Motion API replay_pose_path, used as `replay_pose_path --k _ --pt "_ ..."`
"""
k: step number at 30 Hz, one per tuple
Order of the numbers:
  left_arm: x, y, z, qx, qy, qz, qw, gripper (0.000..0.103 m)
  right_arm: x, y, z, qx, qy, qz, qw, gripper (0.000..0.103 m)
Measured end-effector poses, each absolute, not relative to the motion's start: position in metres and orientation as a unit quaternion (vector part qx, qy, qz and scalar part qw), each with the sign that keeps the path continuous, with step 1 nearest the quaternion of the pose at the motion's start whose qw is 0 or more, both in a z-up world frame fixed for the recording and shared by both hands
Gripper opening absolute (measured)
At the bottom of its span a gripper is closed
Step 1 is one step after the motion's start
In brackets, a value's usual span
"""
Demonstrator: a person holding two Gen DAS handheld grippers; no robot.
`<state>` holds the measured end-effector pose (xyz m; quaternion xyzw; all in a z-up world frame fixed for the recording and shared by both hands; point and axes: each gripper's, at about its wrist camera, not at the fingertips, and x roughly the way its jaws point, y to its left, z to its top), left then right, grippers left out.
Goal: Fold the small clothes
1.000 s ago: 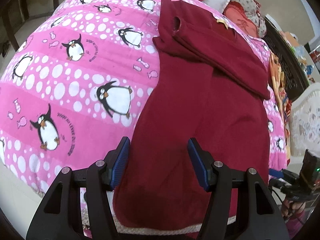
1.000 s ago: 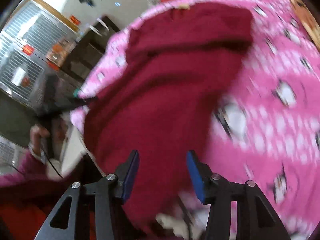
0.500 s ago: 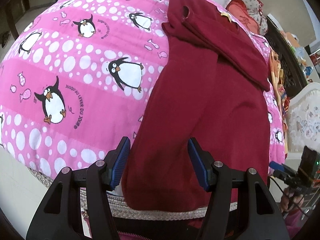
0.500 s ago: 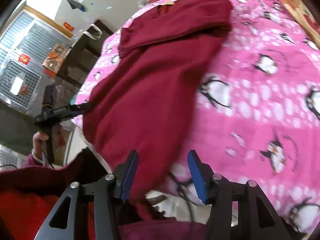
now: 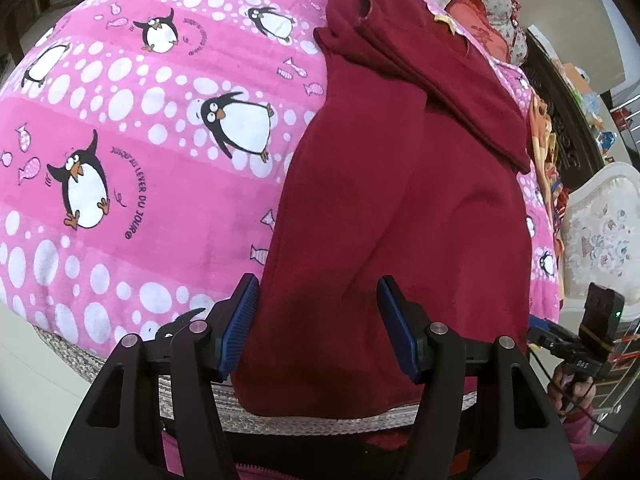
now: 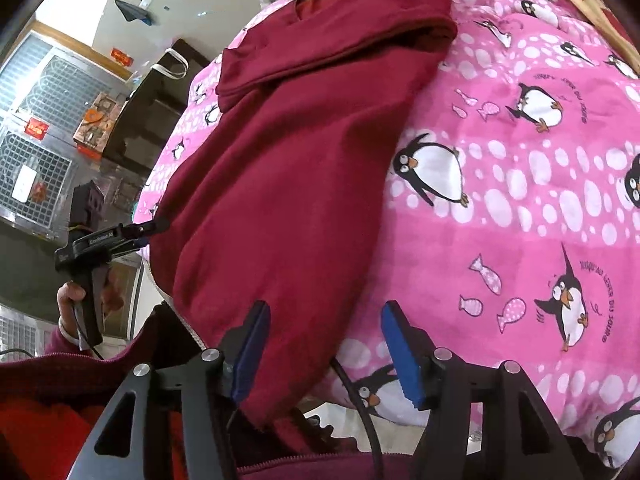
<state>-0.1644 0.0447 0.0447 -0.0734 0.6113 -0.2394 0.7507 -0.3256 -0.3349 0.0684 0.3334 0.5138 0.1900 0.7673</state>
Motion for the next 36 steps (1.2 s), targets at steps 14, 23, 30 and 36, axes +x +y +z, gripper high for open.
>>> replay_pose_path --k 14,23,30,36 --pt "-0.164 0.048 0.047 -0.092 0.605 -0.246 0.752 0.073 -0.326 -0.338 0.060 0.345 0.512 0.189 0.764 0.060" --pt "-0.164 0.054 0.044 -0.096 0.609 -0.248 0.747 0.073 -0.332 -0.343 0.058 0.353 0.518 0.187 0.756 0.060" --pt "-0.164 0.056 0.032 -0.099 0.622 -0.245 0.737 0.073 -0.328 -0.336 0.061 0.357 0.511 0.217 0.751 0.060" --pt "-0.162 0.058 0.034 -0.094 0.617 -0.238 0.745 0.073 -0.324 -0.327 0.062 0.356 0.504 0.246 0.747 0.060"
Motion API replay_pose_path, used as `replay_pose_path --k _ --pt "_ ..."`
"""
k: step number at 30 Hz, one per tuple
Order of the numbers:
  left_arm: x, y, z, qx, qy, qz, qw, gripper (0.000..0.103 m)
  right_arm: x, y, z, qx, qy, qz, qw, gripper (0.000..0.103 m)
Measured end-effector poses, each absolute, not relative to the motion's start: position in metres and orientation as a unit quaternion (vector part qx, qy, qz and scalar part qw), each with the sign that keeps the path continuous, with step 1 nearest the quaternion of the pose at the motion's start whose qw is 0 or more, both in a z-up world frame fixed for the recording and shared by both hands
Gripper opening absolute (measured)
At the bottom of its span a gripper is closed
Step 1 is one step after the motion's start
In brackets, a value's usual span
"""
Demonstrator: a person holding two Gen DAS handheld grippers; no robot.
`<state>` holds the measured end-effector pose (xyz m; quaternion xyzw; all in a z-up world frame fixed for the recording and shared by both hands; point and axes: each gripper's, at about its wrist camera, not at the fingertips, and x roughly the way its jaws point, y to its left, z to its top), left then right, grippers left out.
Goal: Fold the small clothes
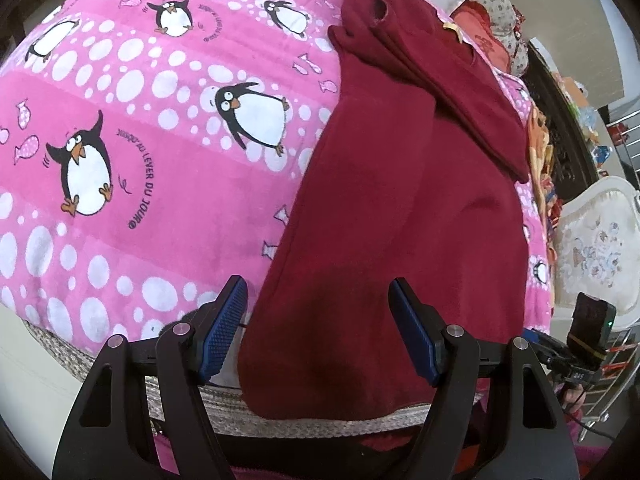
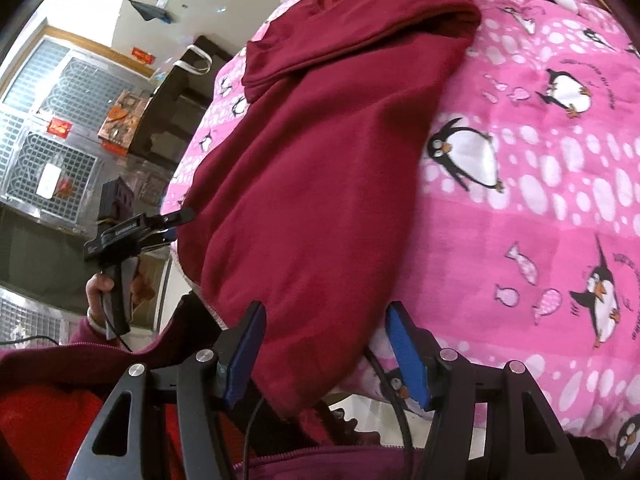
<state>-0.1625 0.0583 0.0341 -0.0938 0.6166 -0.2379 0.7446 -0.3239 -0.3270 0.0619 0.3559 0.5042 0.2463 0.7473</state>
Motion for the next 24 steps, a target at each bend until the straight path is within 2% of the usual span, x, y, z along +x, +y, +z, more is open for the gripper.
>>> replay_pose_path --k 10,24 --pt "-0.166 0.047 0.033 -0.044 0.607 -0.222 0.762 0.073 -0.318 -0.325 0.066 0.363 0.505 0.247 0.743 0.060" --pt "-0.170 0.049 0.032 -0.028 0.603 -0.221 0.766 0.073 -0.308 -0.310 0.069 0.343 0.518 0.264 0.738 0.060"
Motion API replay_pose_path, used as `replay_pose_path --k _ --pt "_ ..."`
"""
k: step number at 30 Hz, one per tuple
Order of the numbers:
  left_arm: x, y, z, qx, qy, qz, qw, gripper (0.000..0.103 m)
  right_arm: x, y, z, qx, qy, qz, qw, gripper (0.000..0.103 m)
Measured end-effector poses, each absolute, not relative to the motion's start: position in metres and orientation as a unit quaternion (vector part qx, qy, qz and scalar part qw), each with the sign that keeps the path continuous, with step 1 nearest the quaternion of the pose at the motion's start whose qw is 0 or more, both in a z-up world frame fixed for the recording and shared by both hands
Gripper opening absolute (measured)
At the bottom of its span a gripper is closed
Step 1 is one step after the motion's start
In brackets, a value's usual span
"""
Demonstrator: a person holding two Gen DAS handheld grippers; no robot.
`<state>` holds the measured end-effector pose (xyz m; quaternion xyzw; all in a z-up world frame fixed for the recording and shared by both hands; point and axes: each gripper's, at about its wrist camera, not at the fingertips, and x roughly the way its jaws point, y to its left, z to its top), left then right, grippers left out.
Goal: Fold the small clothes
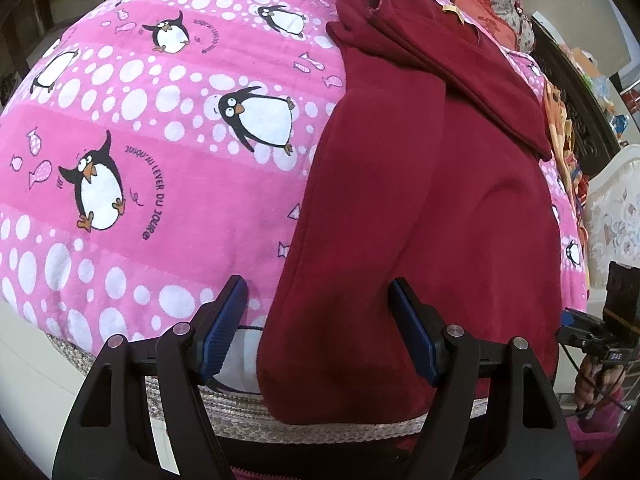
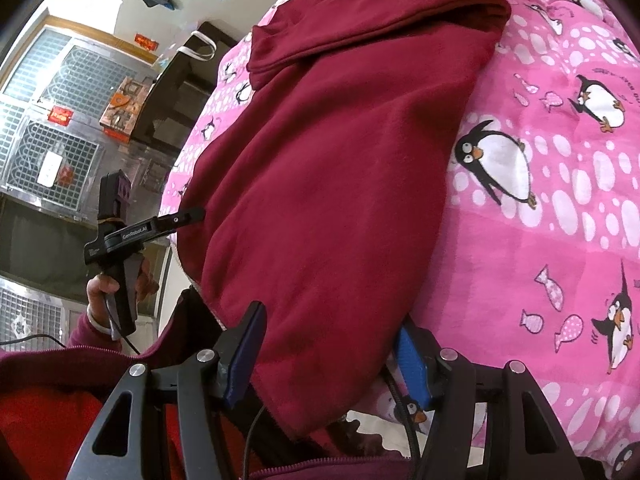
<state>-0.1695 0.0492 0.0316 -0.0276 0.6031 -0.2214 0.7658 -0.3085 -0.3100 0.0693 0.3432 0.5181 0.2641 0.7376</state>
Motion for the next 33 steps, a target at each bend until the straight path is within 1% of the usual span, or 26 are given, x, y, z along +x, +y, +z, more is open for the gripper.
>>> replay_pose_path --k 5,6,7,8,9,10,13,14,15,17,20,21,24,29,33 --pt "-0.171 0.052 0.027 -0.037 0.597 -0.227 0.768 0.075 -0.304 -0.307 0.063 0.363 0.507 0.283 0.729 0.060" --pt "-0.171 0.052 0.027 -0.036 0.597 -0.228 0.769 0.075 -0.303 -0.306 0.063 0.366 0.504 0.288 0.728 0.057" --pt "-0.171 0.051 0.027 -0.034 0.596 -0.227 0.769 0.076 -0.302 -0.303 0.063 0.364 0.502 0.295 0.727 0.053" --pt "-0.171 0.050 0.026 -0.033 0.596 -0.228 0.769 0.079 -0.302 -0.301 0.063 0.362 0.502 0.297 0.727 0.051" --pt "-0.171 0.049 0.026 -0.034 0.597 -0.229 0.768 0.081 -0.301 -0.298 0.063 0.358 0.498 0.299 0.731 0.046" --pt "-0.171 0.047 0.026 -0.036 0.598 -0.229 0.767 0.083 -0.301 -0.297 0.063 0.357 0.494 0.300 0.734 0.037" --pt "-0.173 0.036 0.027 -0.023 0.603 -0.243 0.759 0.082 -0.299 -0.296 0.062 0.355 0.488 0.298 0.739 0.021" --pt "-0.174 0.032 0.028 -0.019 0.606 -0.258 0.752 0.079 -0.300 -0.298 0.063 0.359 0.484 0.299 0.740 0.018" --pt "-0.175 0.029 0.028 -0.016 0.607 -0.268 0.748 0.072 -0.301 -0.302 0.066 0.365 0.475 0.301 0.742 0.015" --pt "-0.177 0.022 0.028 -0.006 0.612 -0.279 0.739 0.037 -0.302 -0.311 0.072 0.381 0.454 0.306 0.746 0.013" --pt "-0.172 0.019 0.030 -0.019 0.616 -0.294 0.730 0.017 -0.300 -0.331 0.081 0.408 0.419 0.306 0.751 0.011" --pt "-0.169 0.018 0.035 -0.027 0.612 -0.298 0.732 0.015 -0.299 -0.336 0.084 0.414 0.411 0.304 0.753 0.011" --pt "-0.160 0.015 0.053 -0.044 0.592 -0.311 0.742 0.013 -0.292 -0.348 0.093 0.414 0.395 0.296 0.765 0.010" --pt "-0.139 0.001 0.085 -0.074 0.559 -0.341 0.752 0.013 -0.274 -0.364 0.108 0.429 0.356 0.291 0.778 0.010" --pt "-0.119 -0.014 0.101 -0.088 0.543 -0.353 0.757 0.013 -0.252 -0.380 0.117 0.444 0.331 0.281 0.784 0.010"
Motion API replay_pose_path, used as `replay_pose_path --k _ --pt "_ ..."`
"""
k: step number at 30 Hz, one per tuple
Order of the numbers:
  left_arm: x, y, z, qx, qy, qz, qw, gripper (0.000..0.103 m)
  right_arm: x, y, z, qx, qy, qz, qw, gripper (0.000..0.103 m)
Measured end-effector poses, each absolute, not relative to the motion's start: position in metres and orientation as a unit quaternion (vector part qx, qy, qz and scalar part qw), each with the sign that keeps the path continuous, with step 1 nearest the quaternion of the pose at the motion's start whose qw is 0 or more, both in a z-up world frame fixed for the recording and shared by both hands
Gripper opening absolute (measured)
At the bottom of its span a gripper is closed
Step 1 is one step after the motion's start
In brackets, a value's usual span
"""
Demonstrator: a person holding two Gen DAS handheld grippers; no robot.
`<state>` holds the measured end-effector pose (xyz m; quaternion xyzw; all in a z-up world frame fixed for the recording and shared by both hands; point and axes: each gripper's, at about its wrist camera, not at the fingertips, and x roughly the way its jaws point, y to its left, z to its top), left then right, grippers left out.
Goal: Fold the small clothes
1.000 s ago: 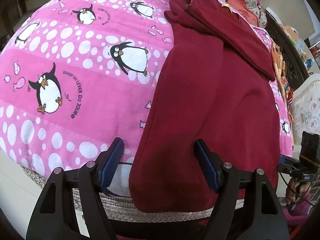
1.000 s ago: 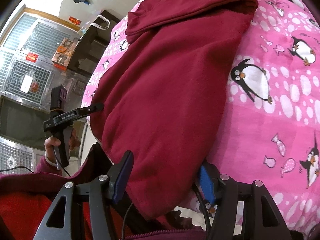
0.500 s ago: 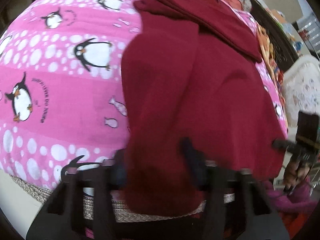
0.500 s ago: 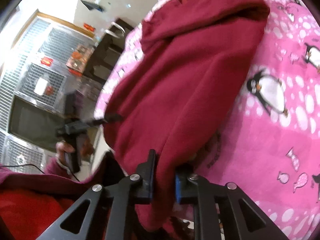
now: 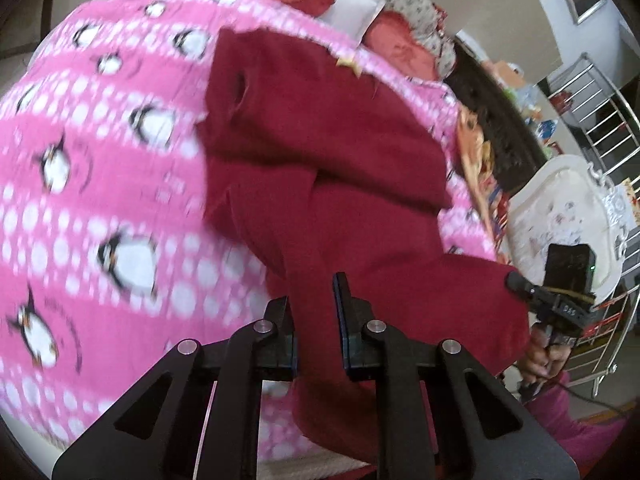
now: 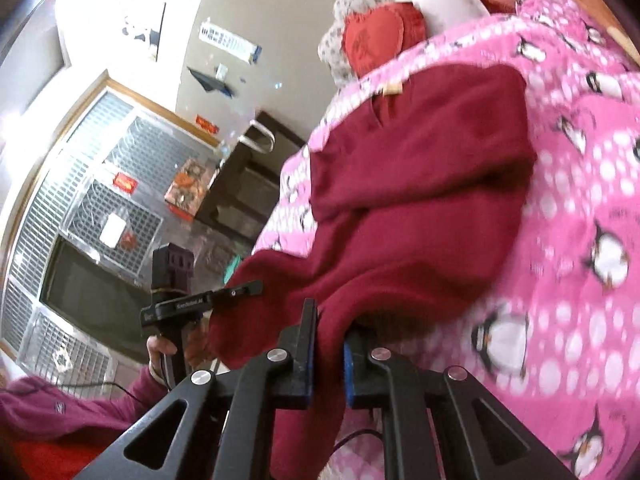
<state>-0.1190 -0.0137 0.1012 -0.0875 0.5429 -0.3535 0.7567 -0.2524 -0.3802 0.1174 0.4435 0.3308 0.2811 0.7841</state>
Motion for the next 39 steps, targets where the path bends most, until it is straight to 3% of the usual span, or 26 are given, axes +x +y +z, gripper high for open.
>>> replay_pose_path --k 13,21,23,28,31,34,35,39 --pt "-0.010 -0.066 0.130 -0.111 0.494 -0.334 0.795 0.013 -0.156 -0.450 0.126 0.477 0.303 0.217 0.796 0.009" --pt "0.065 -0.090 0.117 -0.120 0.501 -0.315 0.797 0.014 -0.079 -0.489 0.088 0.532 0.335 0.156 0.762 0.010" --pt "0.075 -0.091 0.118 -0.117 0.503 -0.314 0.797 0.020 -0.071 -0.495 0.087 0.524 0.340 0.150 0.766 0.014" --pt "0.086 -0.083 0.128 -0.119 0.500 -0.314 0.798 0.036 -0.085 -0.521 0.111 0.511 0.295 0.121 0.798 0.050" --pt "0.085 -0.079 0.129 -0.123 0.503 -0.308 0.798 0.042 -0.101 -0.534 0.120 0.520 0.280 0.116 0.799 0.050" --pt "0.081 -0.072 0.137 -0.123 0.474 -0.296 0.820 0.068 -0.113 -0.519 0.136 0.472 0.295 0.144 0.818 0.050" --pt "0.080 -0.065 0.141 -0.140 0.458 -0.293 0.827 0.072 -0.117 -0.508 0.142 0.442 0.303 0.158 0.829 0.050" --pt "0.083 -0.051 0.146 -0.166 0.464 -0.290 0.821 0.072 -0.131 -0.461 0.145 0.330 0.351 0.189 0.856 0.050"
